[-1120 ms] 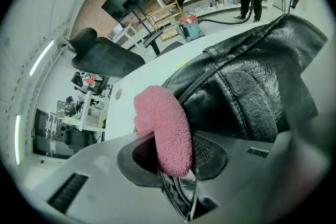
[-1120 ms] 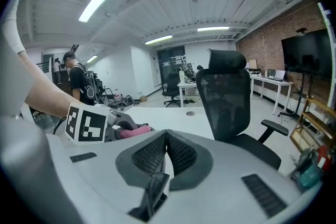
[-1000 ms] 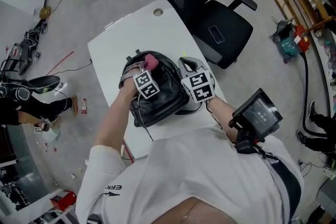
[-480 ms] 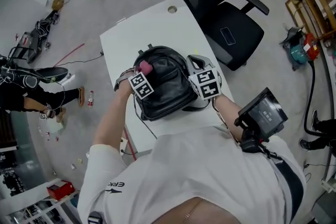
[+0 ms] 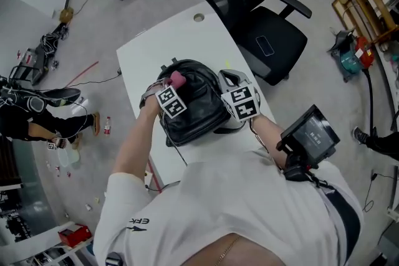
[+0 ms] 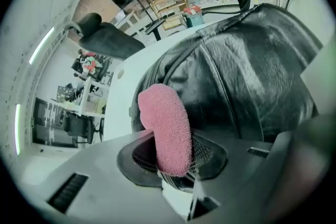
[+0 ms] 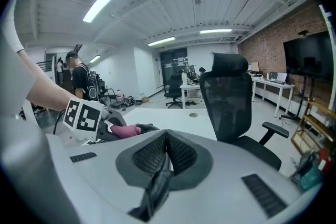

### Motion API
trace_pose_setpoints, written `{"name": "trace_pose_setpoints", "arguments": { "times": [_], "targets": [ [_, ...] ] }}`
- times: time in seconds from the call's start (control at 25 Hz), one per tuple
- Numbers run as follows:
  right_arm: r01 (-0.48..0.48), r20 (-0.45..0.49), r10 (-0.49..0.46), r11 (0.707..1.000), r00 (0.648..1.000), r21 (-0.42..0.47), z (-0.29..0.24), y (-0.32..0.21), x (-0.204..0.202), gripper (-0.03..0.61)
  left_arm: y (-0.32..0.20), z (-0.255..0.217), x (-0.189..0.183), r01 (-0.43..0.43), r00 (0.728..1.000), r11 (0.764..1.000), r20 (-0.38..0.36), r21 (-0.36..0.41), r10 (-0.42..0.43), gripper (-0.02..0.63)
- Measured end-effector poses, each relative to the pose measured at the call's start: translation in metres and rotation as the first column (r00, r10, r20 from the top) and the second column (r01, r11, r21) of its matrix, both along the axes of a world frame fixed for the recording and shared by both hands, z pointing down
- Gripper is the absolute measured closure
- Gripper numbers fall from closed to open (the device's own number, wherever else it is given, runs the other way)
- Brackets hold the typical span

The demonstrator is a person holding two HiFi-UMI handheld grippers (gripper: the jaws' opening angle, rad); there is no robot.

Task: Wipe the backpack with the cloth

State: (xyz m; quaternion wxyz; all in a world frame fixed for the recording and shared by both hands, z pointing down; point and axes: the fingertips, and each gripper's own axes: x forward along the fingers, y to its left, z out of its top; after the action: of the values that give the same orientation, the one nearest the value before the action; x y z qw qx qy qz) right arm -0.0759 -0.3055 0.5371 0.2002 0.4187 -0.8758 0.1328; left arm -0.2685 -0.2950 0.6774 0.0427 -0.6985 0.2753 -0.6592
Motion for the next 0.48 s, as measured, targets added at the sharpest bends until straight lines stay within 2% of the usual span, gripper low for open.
{"name": "trace_pose_setpoints", "arguments": {
  "times": [0.12,0.28,0.48],
  "targets": [
    [-0.021,-0.003,0.021,1.0,1.0,0.0,0.0,0.001,0.007,0.574,-0.014,-0.006,0.038,-0.081,0.996,0.996,-0.021,0.022,0.081,0.522],
    [-0.036,-0.01,0.036,0.999,0.999,-0.002,0.0,0.008,0.019,0.574,-0.014,0.002,0.077,-0.176,0.984,0.984,-0.008,0.003,0.176,0.522],
    [-0.047,-0.001,0.047,0.999,0.999,0.005,-0.003,0.01,0.027,0.574,-0.006,0.009,0.079,-0.194,0.98,0.981,0.03,-0.027,0.194,0.522]
  ]
}}
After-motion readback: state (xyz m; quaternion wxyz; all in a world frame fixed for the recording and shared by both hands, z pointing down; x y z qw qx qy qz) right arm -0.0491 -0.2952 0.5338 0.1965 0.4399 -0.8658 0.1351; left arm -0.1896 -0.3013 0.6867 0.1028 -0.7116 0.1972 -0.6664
